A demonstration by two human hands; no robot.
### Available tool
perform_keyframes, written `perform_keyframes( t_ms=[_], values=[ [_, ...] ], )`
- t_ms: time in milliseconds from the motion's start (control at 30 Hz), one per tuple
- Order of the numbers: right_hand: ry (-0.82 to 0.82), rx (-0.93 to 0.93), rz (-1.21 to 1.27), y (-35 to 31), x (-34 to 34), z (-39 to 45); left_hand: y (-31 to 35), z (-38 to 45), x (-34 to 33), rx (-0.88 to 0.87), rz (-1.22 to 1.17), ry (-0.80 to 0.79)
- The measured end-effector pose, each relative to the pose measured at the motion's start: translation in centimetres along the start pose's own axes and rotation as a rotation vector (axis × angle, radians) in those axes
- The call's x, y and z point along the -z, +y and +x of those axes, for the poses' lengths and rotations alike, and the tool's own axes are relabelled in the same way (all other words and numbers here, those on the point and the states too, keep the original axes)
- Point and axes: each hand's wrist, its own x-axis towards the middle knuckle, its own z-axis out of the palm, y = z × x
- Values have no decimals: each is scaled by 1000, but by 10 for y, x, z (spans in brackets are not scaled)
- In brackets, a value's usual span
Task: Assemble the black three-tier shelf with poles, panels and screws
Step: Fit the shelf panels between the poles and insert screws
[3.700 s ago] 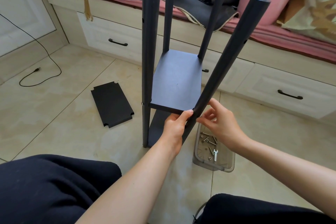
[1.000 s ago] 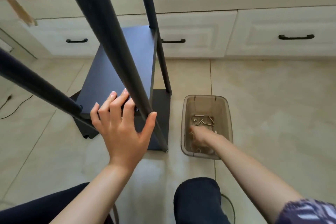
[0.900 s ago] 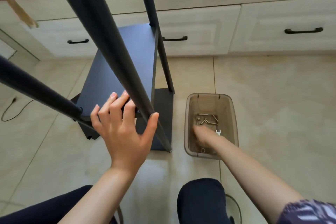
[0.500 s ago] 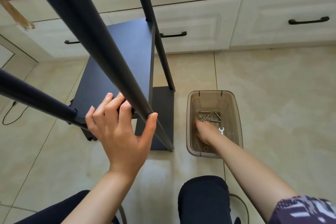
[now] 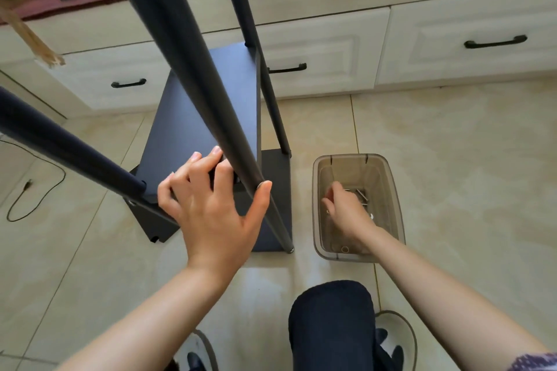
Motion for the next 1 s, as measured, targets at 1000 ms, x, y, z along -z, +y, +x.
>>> perform_keyframes(
  t_ms=[1000],
  values=[
    [-124, 240, 730, -206, 32, -74, -71, 64, 73, 143, 0, -759]
  ],
)
